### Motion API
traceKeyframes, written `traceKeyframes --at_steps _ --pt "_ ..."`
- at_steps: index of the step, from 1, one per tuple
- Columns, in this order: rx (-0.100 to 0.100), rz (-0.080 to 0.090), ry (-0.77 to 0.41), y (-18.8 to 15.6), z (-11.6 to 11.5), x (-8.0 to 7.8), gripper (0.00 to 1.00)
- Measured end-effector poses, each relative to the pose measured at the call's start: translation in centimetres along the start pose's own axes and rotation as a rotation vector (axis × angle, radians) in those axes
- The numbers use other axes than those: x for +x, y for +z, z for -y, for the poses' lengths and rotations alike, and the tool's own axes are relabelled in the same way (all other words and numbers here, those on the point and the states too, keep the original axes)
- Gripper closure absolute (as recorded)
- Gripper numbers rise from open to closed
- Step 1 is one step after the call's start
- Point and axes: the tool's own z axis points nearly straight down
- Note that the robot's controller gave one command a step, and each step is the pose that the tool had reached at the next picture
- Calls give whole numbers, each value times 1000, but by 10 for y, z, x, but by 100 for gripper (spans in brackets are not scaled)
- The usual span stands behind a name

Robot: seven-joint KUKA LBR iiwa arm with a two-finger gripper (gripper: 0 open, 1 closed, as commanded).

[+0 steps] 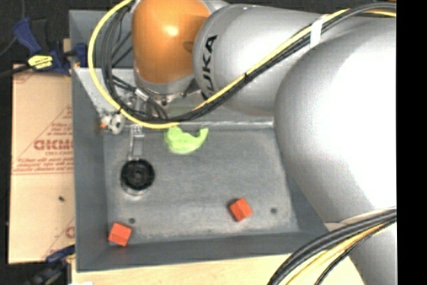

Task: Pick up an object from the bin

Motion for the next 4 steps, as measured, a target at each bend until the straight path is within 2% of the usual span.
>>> traceKeyframes --at_steps 1,2,3,4 --pt "-1 5 4 -5 1 -1 0" --pt "-1 10 -336 69 32 -10 0" --pt "-2 8 -127 91 54 9 0" --pt "-3 16 -173 103 56 -16 100"
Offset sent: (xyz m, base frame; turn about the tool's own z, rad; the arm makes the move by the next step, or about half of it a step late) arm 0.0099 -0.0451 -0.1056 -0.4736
